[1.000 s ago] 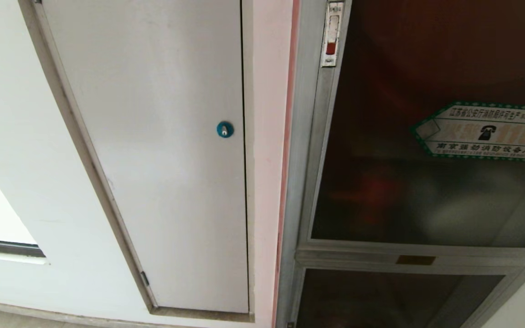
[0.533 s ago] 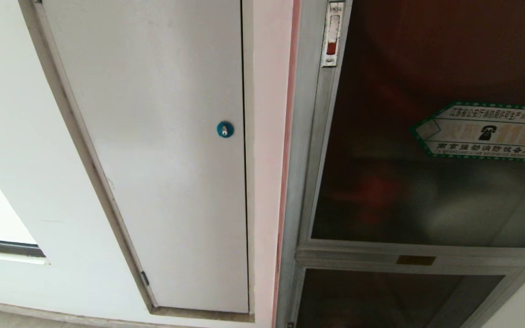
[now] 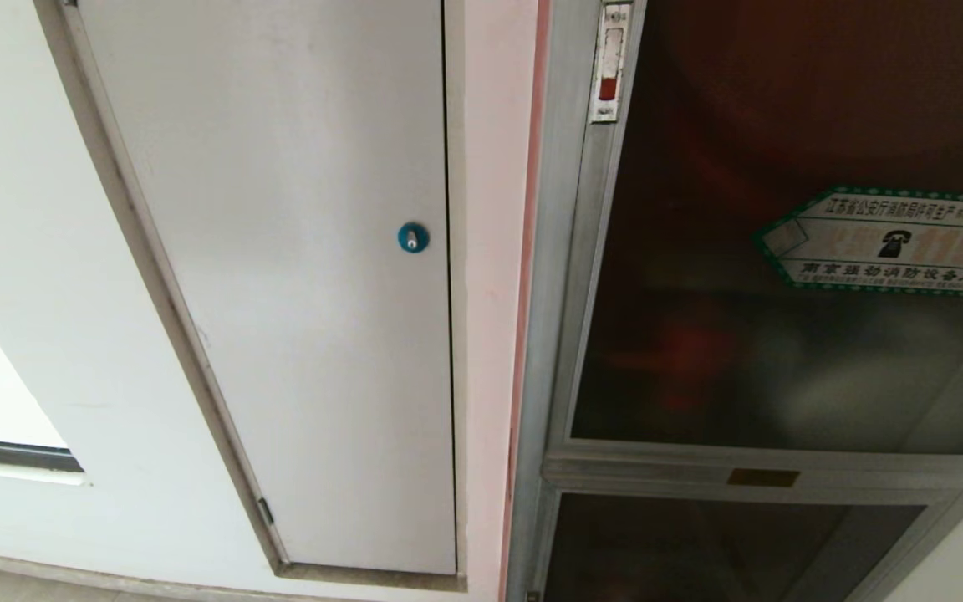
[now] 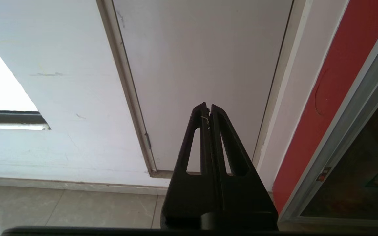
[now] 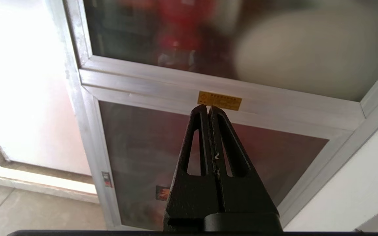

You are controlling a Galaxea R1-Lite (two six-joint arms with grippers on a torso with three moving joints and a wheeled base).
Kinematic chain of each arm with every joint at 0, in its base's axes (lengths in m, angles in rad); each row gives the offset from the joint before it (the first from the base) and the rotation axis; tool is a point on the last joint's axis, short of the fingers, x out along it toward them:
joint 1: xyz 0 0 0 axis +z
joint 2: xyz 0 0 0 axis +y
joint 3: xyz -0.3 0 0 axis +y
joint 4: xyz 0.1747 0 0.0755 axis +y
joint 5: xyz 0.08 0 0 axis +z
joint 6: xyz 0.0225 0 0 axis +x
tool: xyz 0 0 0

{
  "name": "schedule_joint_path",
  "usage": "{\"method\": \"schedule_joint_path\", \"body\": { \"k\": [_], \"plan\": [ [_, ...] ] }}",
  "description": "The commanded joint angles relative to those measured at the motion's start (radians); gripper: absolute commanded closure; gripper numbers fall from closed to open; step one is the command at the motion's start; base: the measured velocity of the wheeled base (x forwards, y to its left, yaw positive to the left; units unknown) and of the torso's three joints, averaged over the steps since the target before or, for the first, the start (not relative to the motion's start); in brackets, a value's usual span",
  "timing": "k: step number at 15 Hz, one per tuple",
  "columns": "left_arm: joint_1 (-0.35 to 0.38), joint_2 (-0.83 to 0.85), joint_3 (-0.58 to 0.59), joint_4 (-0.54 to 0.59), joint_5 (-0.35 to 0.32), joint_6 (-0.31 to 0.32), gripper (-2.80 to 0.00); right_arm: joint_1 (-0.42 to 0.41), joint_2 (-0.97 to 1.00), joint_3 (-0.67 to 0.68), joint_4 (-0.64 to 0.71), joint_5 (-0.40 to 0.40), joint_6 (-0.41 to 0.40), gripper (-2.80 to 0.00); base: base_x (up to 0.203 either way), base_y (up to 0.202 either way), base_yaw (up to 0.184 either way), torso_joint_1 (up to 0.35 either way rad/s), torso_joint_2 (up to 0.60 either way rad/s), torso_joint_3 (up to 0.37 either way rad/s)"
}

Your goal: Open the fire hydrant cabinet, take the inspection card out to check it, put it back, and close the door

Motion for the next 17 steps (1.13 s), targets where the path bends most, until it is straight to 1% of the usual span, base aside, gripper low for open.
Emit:
{"method": "schedule_joint_path", "body": {
  "k": [1,4,17],
  "plan": [
    [0.000,0.001,0.000,0.001,0.000,0.001,0.00,0.000,-0.006,0.011,-0.001,0.003,0.003,0.00,0.000,0.000,0.000,0.000,0.00,0.000],
    [0.000,0.001,-0.001,0.003,0.000,0.001,0.00,0.000,-0.004,0.011,-0.001,0.005,0.029,0.00,0.000,0.000,0.000,0.000,0.00,0.000],
    [0.000,0.001,-0.001,0.003,0.000,-0.004,0.00,0.000,-0.006,0.011,-0.001,0.005,0.031,0.00,0.000,0.000,0.000,0.000,0.00,0.000]
  ]
}}
